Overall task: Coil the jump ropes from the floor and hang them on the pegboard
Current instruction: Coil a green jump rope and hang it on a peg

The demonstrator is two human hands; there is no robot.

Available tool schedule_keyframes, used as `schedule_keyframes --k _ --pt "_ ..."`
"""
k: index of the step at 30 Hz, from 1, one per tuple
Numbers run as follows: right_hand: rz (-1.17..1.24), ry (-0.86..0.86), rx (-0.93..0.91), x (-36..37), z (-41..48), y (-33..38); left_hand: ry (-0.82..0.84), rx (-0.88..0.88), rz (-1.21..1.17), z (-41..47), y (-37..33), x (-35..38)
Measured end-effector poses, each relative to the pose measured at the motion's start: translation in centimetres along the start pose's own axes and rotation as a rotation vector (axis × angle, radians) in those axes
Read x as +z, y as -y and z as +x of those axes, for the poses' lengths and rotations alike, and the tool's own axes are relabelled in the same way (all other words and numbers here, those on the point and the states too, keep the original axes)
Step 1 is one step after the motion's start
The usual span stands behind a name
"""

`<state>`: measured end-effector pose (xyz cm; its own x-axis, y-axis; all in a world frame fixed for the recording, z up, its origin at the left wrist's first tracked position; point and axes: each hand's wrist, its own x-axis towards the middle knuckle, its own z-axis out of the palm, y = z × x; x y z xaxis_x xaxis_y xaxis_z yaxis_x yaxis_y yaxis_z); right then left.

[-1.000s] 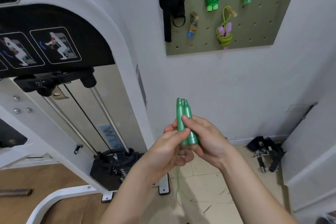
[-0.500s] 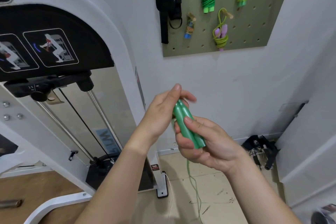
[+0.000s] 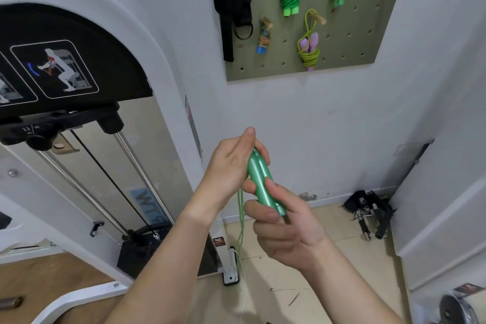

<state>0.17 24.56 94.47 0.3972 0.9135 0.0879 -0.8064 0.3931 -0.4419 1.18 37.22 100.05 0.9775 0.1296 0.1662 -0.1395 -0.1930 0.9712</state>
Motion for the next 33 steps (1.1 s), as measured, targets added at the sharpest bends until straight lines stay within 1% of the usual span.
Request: schedule_keyframes --k 2,5,8,9,10,11,12,14,15,16,17,19,20,22,23,26,28,30,31,33 --pt "-0.056 -0.044 -0.023 0.4 0.1 0.0 0.006 -0.029 -0.054 -0.1 -0.3 0.2" --pt "-0.211 -0.193 -0.105 1.0 0.1 0.0 0.003 -0.08 -0.152 -0.2 0.0 0.8" --pt "-0.233 -0.301 -0.21 1.4 0.2 0.4 -0.04 -0.147 -0.273 -0.2 1.2 1.5" --pt "-0.233 -0.343 -0.253 1.4 0.2 0.8 -0.034 -0.158 -0.246 -0.3 1.7 1.7" --pt "-0.263 -0.406 -0.29 1.3 0.1 1.3 -0.016 -0.151 -0.153 -0.4 2.1 1.8" --pt "-0.345 -0.489 -0.313 1.1 0.0 1.7 0.003 -0.108 0.026 -0.5 2.5 1.9" --pt "-0.475 -0.583 -0.316 0.8 -0.1 2.2 0.026 -0.029 0.283 -0.5 2.9 1.7" --pt "-0.793 -0.759 -0.295 0.2 -0.4 2.9 0.105 0.152 0.879 -0.7 3.0 1.5" --pt "-0.947 -0.825 -0.285 -0.1 -0.5 3.1 0.136 0.2 1.102 -0.8 2.7 1.5" --pt "-1.1 -0.877 -0.277 -0.4 -0.5 3.2 0.17 0.215 1.244 -0.9 2.3 1.7" --pt "-1.262 -0.919 -0.267 -0.6 -0.5 3.3 0.2 0.226 1.329 -0.9 1.8 1.9" --pt "-1.554 -0.975 -0.232 -1.0 -0.5 3.7 0.256 0.264 1.416 -1.2 0.9 2.6" --pt "-1.66 -0.997 -0.198 -1.2 -0.6 3.9 0.294 0.296 1.425 -1.3 0.6 3.0" --pt "-1.851 -1.022 -0.087 -1.3 -0.8 4.5 0.364 0.374 1.385 -1.7 0.3 3.4" --pt "-1.948 -1.01 -0.027 -1.2 -1.0 4.7 0.369 0.404 1.341 -1.9 0.3 3.4" --pt "-2.172 -0.894 0.124 -0.6 -1.4 4.8 0.325 0.494 1.177 -1.7 0.1 2.5" --pt "-2.269 -0.812 0.214 0.1 -1.7 4.8 0.319 0.542 1.133 -1.4 -0.2 2.0" --pt "-2.388 -0.747 0.28 0.8 -1.9 5.2 0.306 0.537 1.077 -1.0 -1.0 1.6" --pt "-2.445 -0.713 0.303 1.1 -2.1 5.5 0.301 0.505 1.046 -0.7 -1.3 1.3" --pt "-2.519 -0.634 0.318 1.7 -2.7 6.0 0.307 0.381 0.995 0.0 -1.9 0.7"
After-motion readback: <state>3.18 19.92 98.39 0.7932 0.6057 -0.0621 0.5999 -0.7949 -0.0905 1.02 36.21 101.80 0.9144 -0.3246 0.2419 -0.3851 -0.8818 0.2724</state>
